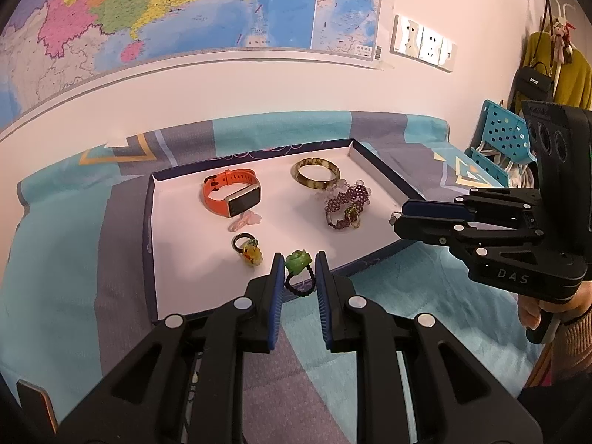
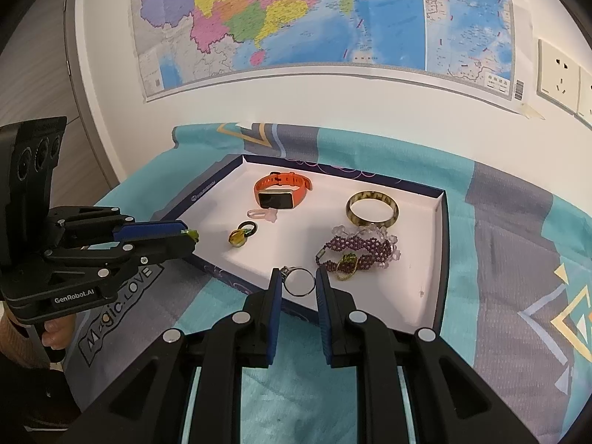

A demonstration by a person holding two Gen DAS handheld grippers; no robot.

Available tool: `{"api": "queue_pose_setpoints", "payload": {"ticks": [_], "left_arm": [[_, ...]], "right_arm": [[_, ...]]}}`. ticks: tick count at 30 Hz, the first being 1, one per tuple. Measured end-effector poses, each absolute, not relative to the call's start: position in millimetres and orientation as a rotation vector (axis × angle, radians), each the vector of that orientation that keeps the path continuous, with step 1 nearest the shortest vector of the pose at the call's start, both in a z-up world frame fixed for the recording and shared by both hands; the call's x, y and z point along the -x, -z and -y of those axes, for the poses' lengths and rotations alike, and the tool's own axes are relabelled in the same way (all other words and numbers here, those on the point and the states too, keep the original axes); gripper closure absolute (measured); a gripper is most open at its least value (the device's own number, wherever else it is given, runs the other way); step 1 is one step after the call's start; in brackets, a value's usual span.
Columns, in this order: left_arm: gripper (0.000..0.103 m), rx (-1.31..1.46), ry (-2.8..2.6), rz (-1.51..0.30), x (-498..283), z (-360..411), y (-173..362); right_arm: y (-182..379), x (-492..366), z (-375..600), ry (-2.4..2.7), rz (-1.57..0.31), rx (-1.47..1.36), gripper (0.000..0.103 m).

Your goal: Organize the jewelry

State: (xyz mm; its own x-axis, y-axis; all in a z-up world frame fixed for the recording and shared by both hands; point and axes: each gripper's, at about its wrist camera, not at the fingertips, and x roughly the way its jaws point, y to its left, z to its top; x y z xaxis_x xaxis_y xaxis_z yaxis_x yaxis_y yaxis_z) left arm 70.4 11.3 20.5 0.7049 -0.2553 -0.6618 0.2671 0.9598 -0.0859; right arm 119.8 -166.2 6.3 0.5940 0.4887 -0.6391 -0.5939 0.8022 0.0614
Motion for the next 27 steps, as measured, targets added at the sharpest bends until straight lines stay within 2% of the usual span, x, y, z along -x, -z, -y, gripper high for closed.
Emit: {"api": "queue_pose_setpoints", "payload": {"ticks": [27], "left_arm": [[0.086, -0.02, 0.25, -0.744, -94, -17, -18]], "right_arm": [[-7, -136, 161, -0.623, -0.691, 0.154, 0.086]]}}
